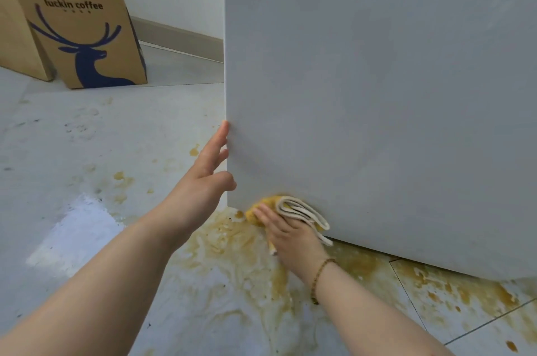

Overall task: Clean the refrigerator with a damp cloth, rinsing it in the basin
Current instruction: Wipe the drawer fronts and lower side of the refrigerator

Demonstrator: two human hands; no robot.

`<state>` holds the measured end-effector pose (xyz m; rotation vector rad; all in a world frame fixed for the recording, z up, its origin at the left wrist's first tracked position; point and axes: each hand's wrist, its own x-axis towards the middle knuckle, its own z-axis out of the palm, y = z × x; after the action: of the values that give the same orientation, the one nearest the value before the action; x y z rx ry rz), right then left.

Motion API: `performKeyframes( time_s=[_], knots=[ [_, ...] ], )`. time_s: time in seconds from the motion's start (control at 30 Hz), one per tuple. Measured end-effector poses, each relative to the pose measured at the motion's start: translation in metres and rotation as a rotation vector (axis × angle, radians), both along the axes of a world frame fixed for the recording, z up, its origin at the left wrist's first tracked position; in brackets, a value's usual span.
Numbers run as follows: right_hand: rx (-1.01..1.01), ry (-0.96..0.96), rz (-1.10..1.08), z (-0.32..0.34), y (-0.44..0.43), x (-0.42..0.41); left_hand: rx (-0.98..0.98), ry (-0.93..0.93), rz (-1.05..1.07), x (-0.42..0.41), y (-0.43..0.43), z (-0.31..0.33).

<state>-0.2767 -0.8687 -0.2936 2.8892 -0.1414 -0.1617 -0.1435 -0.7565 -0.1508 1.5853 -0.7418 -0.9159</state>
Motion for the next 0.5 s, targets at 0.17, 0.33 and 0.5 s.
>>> performKeyframes(
  time_s=[0.17,0.33,0.5],
  knots=[
    [-0.187,0.054,0.066,0.007,0.005,0.015,0.021,-0.018,0.020,-0.001,0.000,0.003],
    [-0.138,0.002,0.026,0.002,-0.044,-0.073,0.033,-0.029,0.018,-0.002,-0.001,0.004],
    [-0.279,-0.117,0.041,0.019,-0.078,-0.186,0.040,-0.040,0.020,-0.003,-0.001,0.005]
  ],
)
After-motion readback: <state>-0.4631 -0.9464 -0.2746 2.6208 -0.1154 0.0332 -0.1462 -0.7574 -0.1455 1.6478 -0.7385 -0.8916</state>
